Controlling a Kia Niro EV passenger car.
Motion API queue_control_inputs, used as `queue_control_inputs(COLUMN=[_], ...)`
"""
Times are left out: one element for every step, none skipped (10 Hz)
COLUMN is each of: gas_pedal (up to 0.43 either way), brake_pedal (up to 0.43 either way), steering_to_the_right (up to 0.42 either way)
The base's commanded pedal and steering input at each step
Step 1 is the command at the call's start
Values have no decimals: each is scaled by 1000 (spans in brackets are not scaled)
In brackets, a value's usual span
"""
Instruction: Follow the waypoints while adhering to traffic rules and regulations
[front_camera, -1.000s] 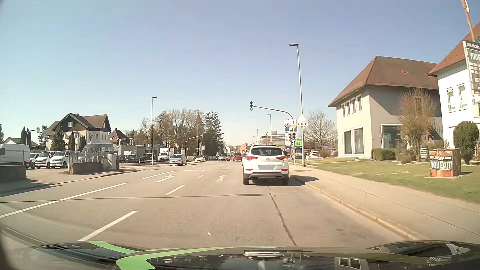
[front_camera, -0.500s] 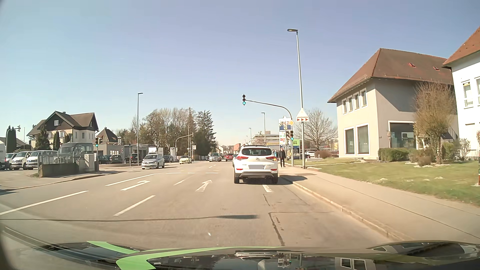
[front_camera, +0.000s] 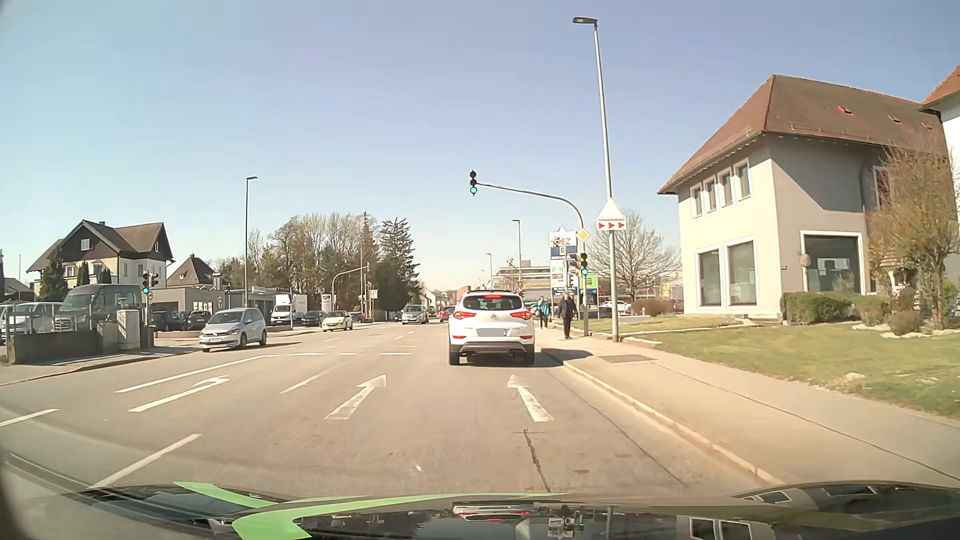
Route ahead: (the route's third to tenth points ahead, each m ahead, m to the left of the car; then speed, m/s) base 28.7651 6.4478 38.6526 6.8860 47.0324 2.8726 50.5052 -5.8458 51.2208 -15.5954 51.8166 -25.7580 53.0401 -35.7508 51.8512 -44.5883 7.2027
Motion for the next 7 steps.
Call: queue_control_inputs(gas_pedal=[169, 157, 157, 157, 157, 157, 157], brake_pedal=[0, 0, 0, 0, 0, 0, 0], steering_to_the_right=[-1, -7, -11, -14, -15, -18, -20])
